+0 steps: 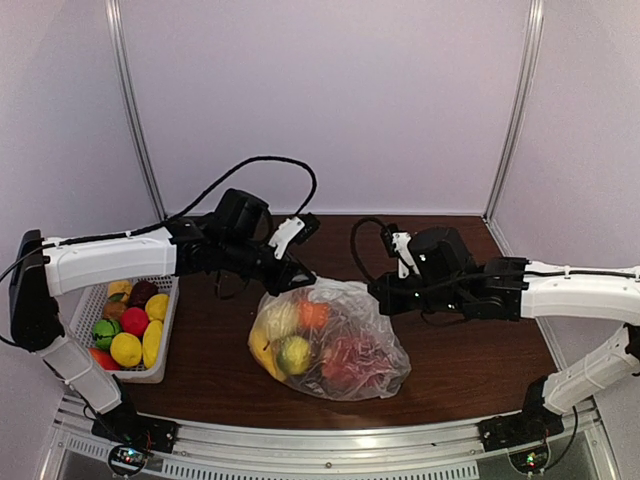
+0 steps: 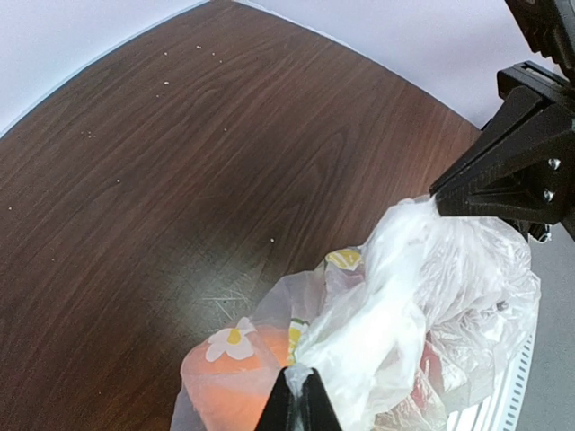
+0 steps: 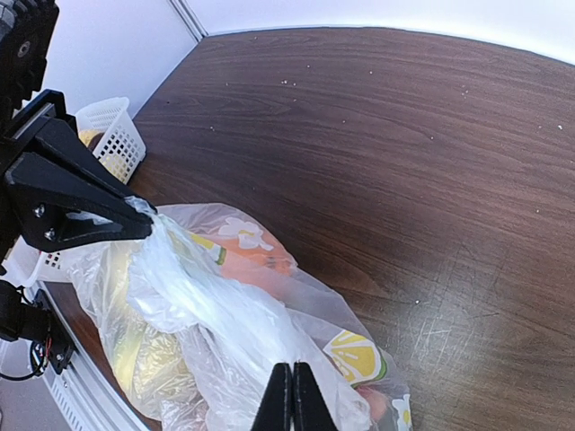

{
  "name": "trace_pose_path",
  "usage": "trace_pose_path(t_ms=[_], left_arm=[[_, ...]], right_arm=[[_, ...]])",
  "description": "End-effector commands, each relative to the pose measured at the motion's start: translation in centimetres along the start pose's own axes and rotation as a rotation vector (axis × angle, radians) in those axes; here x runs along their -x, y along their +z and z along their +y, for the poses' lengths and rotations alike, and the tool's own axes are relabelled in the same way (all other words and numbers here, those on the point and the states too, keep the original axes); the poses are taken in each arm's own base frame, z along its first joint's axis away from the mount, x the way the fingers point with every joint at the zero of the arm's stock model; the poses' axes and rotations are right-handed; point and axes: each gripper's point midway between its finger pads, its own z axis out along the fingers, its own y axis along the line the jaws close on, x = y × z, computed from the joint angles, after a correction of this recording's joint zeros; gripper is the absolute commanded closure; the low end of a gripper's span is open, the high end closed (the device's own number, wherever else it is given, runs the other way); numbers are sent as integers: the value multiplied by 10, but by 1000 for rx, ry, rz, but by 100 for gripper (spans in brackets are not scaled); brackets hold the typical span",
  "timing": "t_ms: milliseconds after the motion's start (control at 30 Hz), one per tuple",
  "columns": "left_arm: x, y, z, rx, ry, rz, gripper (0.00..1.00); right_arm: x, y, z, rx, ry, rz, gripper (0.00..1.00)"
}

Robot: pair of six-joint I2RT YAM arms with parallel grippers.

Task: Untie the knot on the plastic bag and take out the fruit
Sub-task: Untie the bag handles from the takeout bag.

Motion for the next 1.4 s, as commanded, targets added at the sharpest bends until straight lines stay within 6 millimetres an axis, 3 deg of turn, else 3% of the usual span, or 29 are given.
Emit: trace_pose_path(t_ms=[0, 167, 267, 433, 567, 700, 833, 1067, 1367], left_arm=[[-9, -19, 46, 175, -58, 14, 100], [-9, -17, 43, 151, -55, 14, 100], [-6, -14, 27, 52, -23, 5, 100], [-5, -7, -13, -116, 59, 6, 100], [-11, -3, -37, -166, 122, 23, 100], [-10, -3, -38, -170, 125, 23, 100], [-10, -3, -41, -186, 126, 21, 100], [-10, -3, -41, -186, 124, 20, 100], [-10, -3, -41, -188, 122, 21, 100]], right_arm=[[-19, -7, -45, -174, 12, 29, 100], [-28, -3, -49, -167, 42, 34, 100], [-27, -3, -41, -124, 45, 31, 100], [-5, -16, -23, -47, 35, -19, 100], [18, -33, -13, -13, 19, -74, 84], [29, -36, -13, -24, -5, -87, 70], [29, -25, -16, -20, -9, -47, 68], [23, -5, 16, 133, -45, 27, 54], [14, 14, 22, 163, -66, 81, 44]])
